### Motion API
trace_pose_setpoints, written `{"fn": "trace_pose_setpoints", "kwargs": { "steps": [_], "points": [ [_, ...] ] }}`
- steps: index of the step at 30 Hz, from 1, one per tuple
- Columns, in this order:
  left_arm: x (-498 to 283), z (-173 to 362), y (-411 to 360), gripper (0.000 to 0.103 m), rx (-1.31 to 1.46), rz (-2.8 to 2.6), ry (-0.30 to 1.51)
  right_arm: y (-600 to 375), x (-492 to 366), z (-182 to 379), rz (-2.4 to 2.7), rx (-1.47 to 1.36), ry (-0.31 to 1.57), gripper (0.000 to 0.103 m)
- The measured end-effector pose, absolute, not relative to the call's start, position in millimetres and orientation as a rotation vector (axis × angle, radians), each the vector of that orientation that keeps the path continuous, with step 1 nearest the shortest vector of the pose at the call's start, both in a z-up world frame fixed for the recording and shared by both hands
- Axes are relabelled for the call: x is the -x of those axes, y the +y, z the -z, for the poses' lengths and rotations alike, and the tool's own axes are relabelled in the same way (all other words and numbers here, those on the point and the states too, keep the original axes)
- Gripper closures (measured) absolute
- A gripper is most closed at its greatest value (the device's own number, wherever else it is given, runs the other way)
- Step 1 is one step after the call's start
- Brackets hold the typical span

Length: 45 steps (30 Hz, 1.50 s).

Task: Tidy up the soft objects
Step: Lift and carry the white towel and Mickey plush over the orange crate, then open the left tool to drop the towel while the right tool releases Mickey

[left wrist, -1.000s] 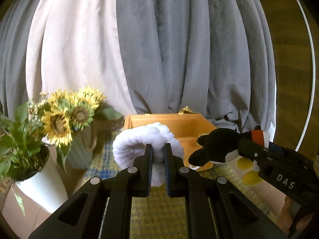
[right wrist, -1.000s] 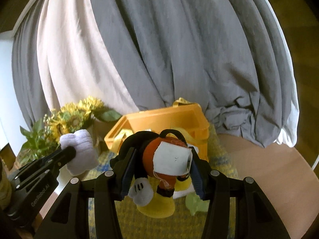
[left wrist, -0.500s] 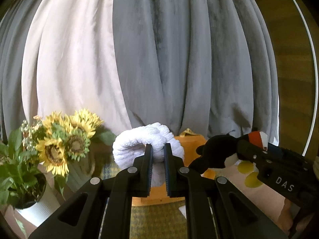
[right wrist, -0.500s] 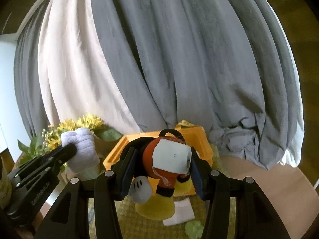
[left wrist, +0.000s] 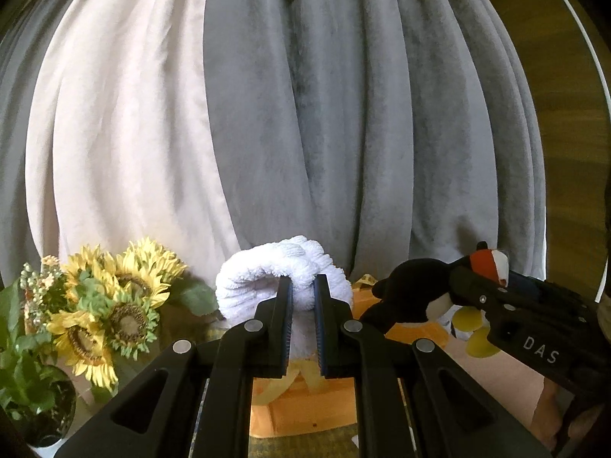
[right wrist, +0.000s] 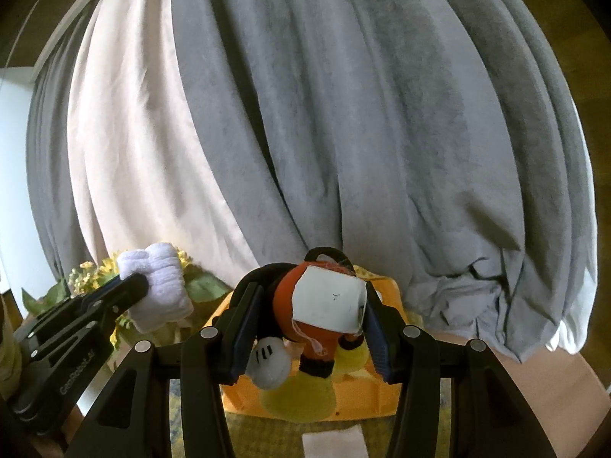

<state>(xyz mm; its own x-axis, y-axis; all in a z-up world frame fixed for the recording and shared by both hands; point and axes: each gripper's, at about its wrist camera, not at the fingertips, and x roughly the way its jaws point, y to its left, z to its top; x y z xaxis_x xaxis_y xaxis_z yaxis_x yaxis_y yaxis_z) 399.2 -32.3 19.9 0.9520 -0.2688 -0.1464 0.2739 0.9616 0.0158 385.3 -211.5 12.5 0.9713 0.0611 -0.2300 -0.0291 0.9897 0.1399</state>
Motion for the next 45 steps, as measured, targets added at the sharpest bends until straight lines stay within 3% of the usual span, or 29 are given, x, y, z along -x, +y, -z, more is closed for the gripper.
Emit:
{"fn": "trace_pose_setpoints", "kwargs": {
  "steps": [19, 38, 41, 43, 45],
  "points": [
    [-487.9, 3.1, -48.3, 0.091, -0.066, 0.288, 0.237, -229.6, -472.8, 11.7, -0.027, -0.162, 0.337, 0.051],
    [-546.4, 56.7, -64.1, 0.089, -0.097, 0.317, 0.45, -235.1, -541.9, 61.4, -0.04, -0.141, 0.541, 0.051],
    [-546.4, 60.9, -65.0, 0.081, -0.096, 0.313, 0.464, -236.7, -546.4, 67.1, -0.041, -0.146, 0.564, 0.047],
    [-546.4, 62.1, -66.7, 0.068, -0.105, 0.316, 0.467, -237.0, -547.3, 68.4, -0.038, -0.147, 0.566, 0.04],
    [-544.4, 61.8, -65.5, 0.065, -0.106, 0.307, 0.459, -237.6, -545.9, 67.0, -0.024, -0.143, 0.555, 0.032]
  ]
}}
